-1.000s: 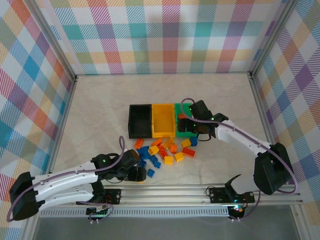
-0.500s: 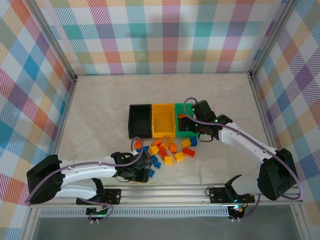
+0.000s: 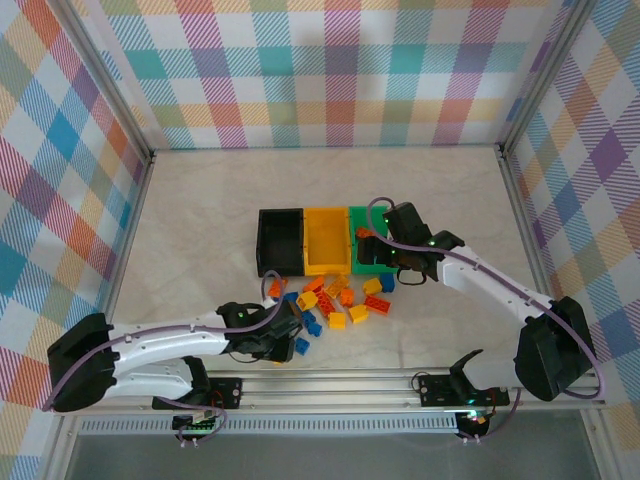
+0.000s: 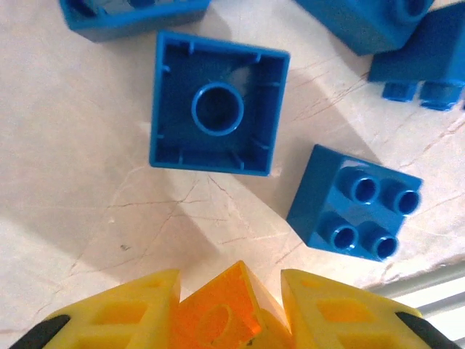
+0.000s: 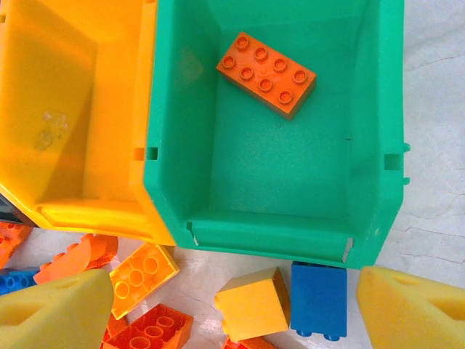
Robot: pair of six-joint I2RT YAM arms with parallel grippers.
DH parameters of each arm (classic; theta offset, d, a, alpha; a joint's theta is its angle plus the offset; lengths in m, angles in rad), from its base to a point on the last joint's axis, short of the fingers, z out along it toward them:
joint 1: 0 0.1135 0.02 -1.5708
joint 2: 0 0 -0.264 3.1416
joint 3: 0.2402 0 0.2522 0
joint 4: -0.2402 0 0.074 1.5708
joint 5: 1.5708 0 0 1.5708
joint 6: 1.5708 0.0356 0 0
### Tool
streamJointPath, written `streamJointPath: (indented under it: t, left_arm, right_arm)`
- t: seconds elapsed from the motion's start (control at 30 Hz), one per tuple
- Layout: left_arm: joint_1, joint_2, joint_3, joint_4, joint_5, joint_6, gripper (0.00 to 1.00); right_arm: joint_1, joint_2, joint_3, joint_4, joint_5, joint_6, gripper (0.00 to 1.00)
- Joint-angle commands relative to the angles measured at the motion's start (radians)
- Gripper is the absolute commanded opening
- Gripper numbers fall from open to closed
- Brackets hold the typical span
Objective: Sort the legos into containers by color
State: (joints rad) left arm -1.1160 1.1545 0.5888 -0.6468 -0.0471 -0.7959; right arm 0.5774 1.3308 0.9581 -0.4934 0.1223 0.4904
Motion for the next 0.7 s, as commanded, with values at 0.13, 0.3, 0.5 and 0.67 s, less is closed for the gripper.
streamJointPath:
  t: [0.13,0.3,0.5,0.67]
  left_arm:
    - [0.187,-0.045,0.226,-0.085,-0.162,0.128,0.25]
    - [0.385,0.109,0.383,0.069,-0.212,0.206,0.23]
    - [0.489,0.410,0.614,0.118,-0.236,0.255,0.20]
    - [0.548,0.540,0.704,0.116,-0.267,0.245,0.18]
  right_arm:
    - [0.007,-0.028,-0.014,0.026,0.006,0.020,0.87]
    - [0.008,-0.015,-0.018,0.022,0.002,0.032,0.87]
    - [0.007,-0.032,-0.022,-0.013,0.010,0.028,0.87]
    - [0.007,-0.080,-0.053,-0.028,-0.002,0.041,0.87]
